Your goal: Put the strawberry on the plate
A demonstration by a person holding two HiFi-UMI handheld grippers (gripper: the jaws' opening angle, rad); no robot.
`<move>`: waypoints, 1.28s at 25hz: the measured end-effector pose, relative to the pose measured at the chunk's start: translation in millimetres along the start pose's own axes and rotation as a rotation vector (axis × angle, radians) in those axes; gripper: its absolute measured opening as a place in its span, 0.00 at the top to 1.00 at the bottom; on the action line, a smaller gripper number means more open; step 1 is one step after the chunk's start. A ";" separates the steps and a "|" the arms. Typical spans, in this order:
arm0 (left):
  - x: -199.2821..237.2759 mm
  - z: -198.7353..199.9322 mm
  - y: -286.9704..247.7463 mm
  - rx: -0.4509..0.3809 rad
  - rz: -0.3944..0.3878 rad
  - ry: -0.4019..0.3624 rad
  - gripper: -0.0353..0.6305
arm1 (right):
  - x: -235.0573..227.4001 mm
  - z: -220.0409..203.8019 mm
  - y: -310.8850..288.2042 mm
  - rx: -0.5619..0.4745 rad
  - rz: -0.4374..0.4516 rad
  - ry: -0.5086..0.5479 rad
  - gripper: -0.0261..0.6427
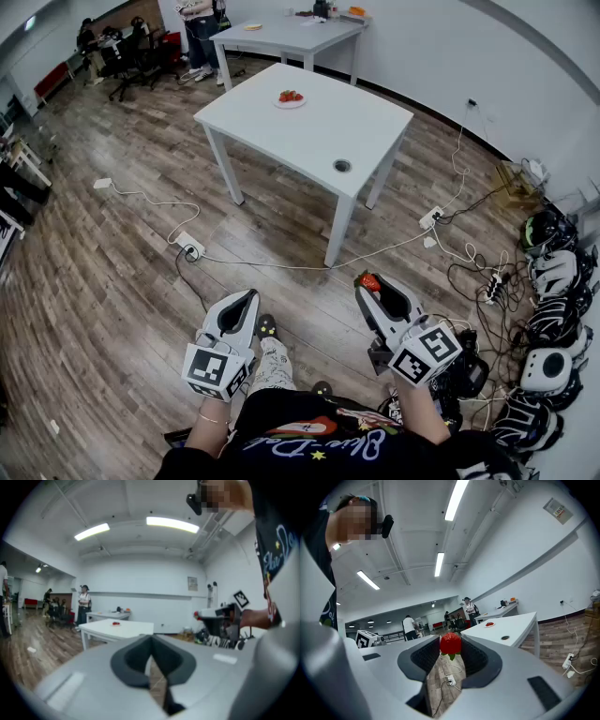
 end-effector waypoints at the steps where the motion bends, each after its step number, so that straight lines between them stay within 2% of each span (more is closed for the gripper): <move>1: 12.9 1.1 -6.2 0.011 -0.005 -0.019 0.95 | -1.2 -0.4 -15.7 0.002 -0.003 -0.003 0.74; 5: 78.0 6.5 -32.8 0.035 -0.027 -0.077 0.95 | -4.8 4.3 -89.7 -0.002 -0.011 -0.003 0.74; 8: 141.1 15.4 -51.1 0.032 -0.040 -0.106 0.95 | -4.6 16.2 -157.1 -0.017 -0.028 0.011 0.74; 11: 207.4 26.9 -65.3 0.062 -0.046 -0.165 0.95 | 1.6 28.4 -221.6 -0.025 -0.044 0.024 0.74; 13: 247.9 31.2 -72.1 0.072 -0.046 -0.178 0.95 | 5.9 31.6 -257.6 -0.028 -0.053 0.027 0.74; 16: 296.3 36.1 -94.3 0.060 -0.054 -0.143 0.95 | 0.3 38.6 -305.2 -0.037 -0.074 0.031 0.74; 20: 336.8 37.8 -136.2 0.031 -0.074 -0.088 0.95 | -22.4 47.0 -361.3 -0.017 -0.086 0.028 0.74; 26: 398.4 36.8 -228.0 0.044 -0.115 -0.085 0.95 | -91.3 65.5 -461.0 -0.040 -0.102 0.029 0.74; 32: 495.5 58.5 -319.7 0.016 -0.045 -0.089 0.95 | -156.6 92.3 -569.5 -0.017 -0.102 0.128 0.74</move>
Point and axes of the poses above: the fingertips, and each gripper's own axes: y backward along the fingers, x to its left, z out of its top, the point moved 1 cm from there along y, backward along the fingers, and after that the axes turned 11 degrees about -z, right-handed, at the moved point
